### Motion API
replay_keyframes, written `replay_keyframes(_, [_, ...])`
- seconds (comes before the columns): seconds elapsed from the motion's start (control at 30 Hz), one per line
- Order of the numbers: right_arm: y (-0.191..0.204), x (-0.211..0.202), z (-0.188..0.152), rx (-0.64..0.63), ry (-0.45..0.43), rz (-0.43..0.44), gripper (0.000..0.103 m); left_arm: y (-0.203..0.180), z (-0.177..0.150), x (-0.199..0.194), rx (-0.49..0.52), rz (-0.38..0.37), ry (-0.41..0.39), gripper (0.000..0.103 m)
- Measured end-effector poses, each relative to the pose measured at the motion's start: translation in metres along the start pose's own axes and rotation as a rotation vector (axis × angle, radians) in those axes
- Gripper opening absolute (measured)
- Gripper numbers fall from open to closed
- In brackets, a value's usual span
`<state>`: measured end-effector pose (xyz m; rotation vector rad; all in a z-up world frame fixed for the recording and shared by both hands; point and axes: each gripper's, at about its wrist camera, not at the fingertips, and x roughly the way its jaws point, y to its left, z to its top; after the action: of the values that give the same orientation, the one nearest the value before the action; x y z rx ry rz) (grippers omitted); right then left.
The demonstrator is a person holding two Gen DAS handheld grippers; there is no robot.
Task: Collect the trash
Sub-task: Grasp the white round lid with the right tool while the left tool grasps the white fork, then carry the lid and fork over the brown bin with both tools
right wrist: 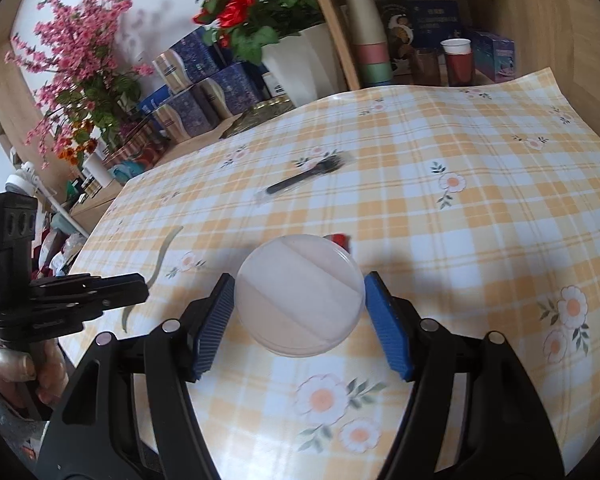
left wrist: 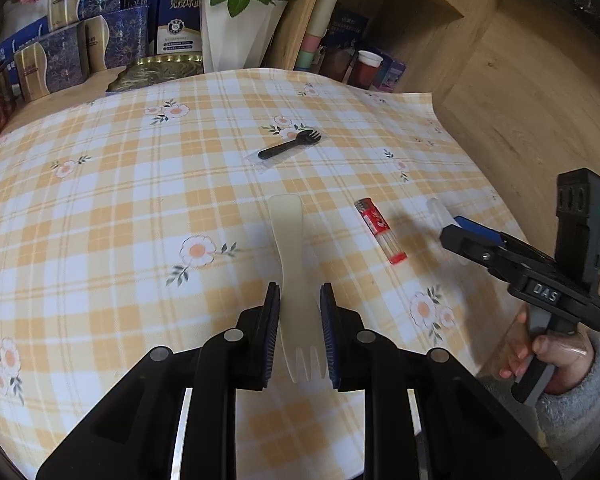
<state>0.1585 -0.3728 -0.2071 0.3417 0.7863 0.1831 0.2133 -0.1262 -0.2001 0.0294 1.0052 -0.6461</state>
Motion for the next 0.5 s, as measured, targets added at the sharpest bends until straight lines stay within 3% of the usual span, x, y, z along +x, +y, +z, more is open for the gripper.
replay_keyframes(0.5, [0.076, -0.052, -0.046, -0.033, 0.019, 0.057, 0.067, -0.011, -0.083, -0.104, 0.039, -0.042, -0.031, 0.020])
